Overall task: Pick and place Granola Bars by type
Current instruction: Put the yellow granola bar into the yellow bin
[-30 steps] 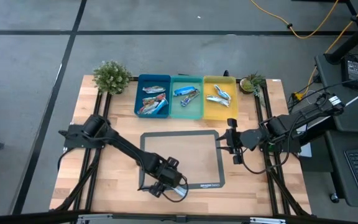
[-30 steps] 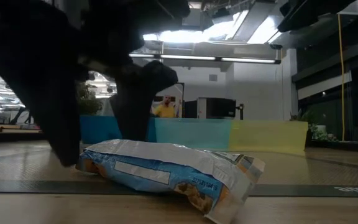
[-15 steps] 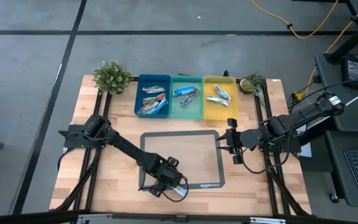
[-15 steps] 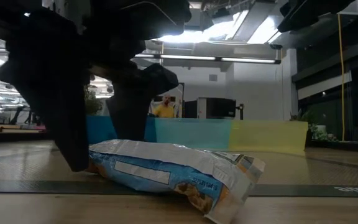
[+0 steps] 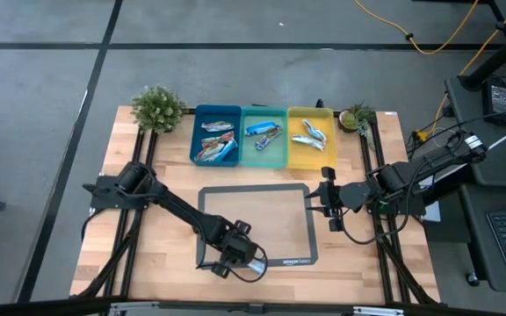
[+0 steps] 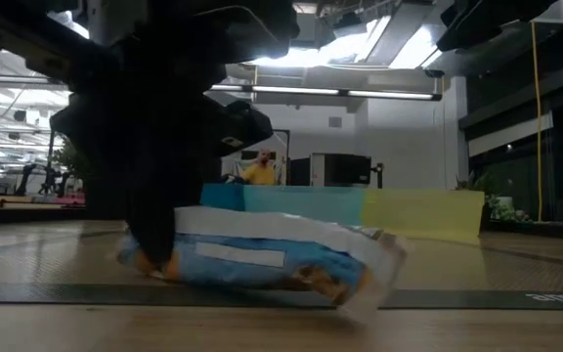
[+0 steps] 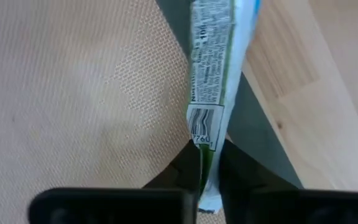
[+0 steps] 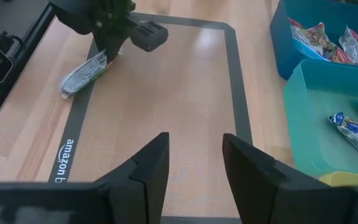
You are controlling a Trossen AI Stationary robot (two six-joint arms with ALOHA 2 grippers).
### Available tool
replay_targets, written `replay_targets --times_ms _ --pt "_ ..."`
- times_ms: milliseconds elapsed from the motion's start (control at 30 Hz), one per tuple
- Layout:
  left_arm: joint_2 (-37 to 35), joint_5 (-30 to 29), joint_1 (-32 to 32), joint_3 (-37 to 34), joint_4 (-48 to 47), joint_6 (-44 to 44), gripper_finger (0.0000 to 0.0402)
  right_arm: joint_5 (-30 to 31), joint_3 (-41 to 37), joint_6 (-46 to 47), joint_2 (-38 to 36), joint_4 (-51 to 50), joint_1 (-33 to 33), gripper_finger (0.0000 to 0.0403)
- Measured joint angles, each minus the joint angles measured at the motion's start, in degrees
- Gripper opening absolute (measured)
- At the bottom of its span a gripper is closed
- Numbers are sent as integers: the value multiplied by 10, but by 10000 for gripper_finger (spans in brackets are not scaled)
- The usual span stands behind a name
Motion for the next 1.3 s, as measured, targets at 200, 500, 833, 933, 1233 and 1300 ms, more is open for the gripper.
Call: replay_targets --times_ms 200,500,833,933,1233,1300 --pt "-29 -1 0 0 -21 -27 16 0 0 1 0 -11 0 152" --pt "-152 -165 0 0 -16 -58 12 1 0 43 -1 -58 0 152" --pt "-263 -370 8 0 38 -74 13 3 0 -48 -3 104 -11 152" --pt "-276 -411 16 0 57 -73 14 3 0 -77 -3 224 -34 160" --pt "-277 -435 42 0 143 8 14 -78 0 -88 -2 374 -111 274" --pt "-277 -436 46 0 164 31 14 -97 0 -77 -2 379 -119 297"
